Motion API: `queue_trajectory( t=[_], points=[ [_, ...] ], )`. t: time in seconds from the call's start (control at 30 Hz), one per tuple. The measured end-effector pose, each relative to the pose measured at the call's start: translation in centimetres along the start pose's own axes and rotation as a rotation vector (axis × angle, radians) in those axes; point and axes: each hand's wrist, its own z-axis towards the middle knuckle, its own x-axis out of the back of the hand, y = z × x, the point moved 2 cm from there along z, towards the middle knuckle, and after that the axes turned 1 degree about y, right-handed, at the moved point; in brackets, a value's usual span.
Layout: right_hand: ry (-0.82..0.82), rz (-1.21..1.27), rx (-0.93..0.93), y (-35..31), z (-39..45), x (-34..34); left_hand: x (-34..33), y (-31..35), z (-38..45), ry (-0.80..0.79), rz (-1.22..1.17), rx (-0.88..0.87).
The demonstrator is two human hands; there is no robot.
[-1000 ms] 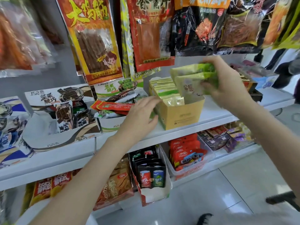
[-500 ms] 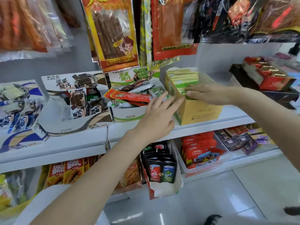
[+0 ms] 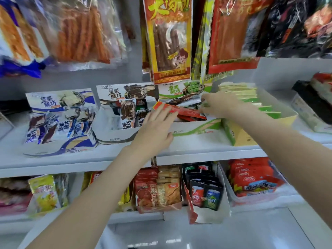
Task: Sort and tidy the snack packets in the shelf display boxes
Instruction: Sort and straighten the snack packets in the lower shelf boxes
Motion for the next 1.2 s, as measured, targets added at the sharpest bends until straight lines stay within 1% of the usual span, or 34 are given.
queue_trajectory(
  t=[0.03, 0.1, 0.2, 0.27, 0.33, 0.37, 0.43, 0.5, 0.57, 0.63, 0.73, 0.77, 0.8, 0.83, 0.9, 0.93, 0.97, 1.07, 1.13, 1.17, 1.2],
  points=[
    [-0.01, -0.045, -0.029, -0.2, 0.5, -0.5, -0.1, -0.2, 0.0, -0.049, 0.007, 0.002],
    [-0.01, -0.038, -0.054, -0.3, 1.2, -0.9, -0.3, -0.6, 0.0, -0.124, 0.024, -0.002],
    [0.024, 0.04, -0.075, -0.1, 1.5, -1.2, -0.5, -0.9, 0.2, -0.149, 0.036, -0.016],
    [0.042, 0.05, -0.126, -0.1, 1.5, -1.4, -0.4, -0.8, 0.2, -0.164, 0.045, -0.016],
    [0.143, 0.094, -0.136, -0.3, 1.1, -0.8, -0.3, -0.6, 0.2, -0.178, 0.048, -0.017],
    [0.234, 0.128, -0.125, -0.3, 0.7, -0.1, -0.2, -0.6, 0.1, -0.178, 0.045, -0.017],
    [0.401, 0.181, -0.082, 0.0, -0.6, 1.8, -0.1, -0.6, 0.1, -0.171, 0.036, -0.017],
    [0.501, 0.232, -0.036, 0.2, -2.8, 3.6, 0.0, -0.6, 0.1, -0.158, 0.021, -0.016],
    [0.559, 0.352, -0.046, 0.3, -5.6, 4.5, 0.1, -0.5, -0.1, -0.119, -0.041, -0.007],
    [0.578, 0.474, -0.097, 0.6, -7.7, 4.2, 0.6, -0.4, -0.2, -0.023, -0.161, 0.02],
    [0.612, 0.504, -0.152, 1.7, -8.8, 2.6, 1.8, -1.0, 0.8, 0.209, -0.279, 0.119],
    [0.64, 0.509, -0.164, 1.9, -8.8, 2.1, 2.1, -1.4, 1.4, 0.257, -0.301, 0.173],
    [0.669, 0.517, -0.173, 1.9, -8.7, 1.8, 2.3, -1.8, 2.3, 0.266, -0.31, 0.227],
    [0.699, 0.524, -0.174, 1.9, -8.6, 1.5, 2.3, -2.1, 3.2, 0.227, -0.284, 0.268],
    [0.747, 0.515, -0.164, 1.7, -8.0, 1.2, 2.1, -2.5, 5.0, 0.066, -0.19, 0.322],
    [0.762, 0.494, -0.15, 1.5, -7.6, 1.2, 2.0, -2.6, 5.7, 0.01, -0.174, 0.356],
    [0.774, 0.459, -0.131, 1.5, -7.0, 1.2, 2.1, -2.6, 6.4, -0.001, -0.179, 0.395],
    [0.767, 0.362, -0.071, 0.8, -5.4, 1.3, 2.2, -2.7, 8.0, 0.076, -0.236, 0.483],
    [0.747, 0.334, -0.034, 0.2, -4.2, 1.1, 2.1, -2.4, 8.4, 0.032, -0.367, 0.514],
    [0.718, 0.297, -0.017, -0.2, -3.5, 0.8, 2.2, -2.2, 8.4, 0.035, -0.459, 0.516],
    [0.676, 0.25, -0.005, -0.5, -3.0, 0.3, 2.7, -1.9, 8.2, 0.084, -0.548, 0.503]
  ],
)
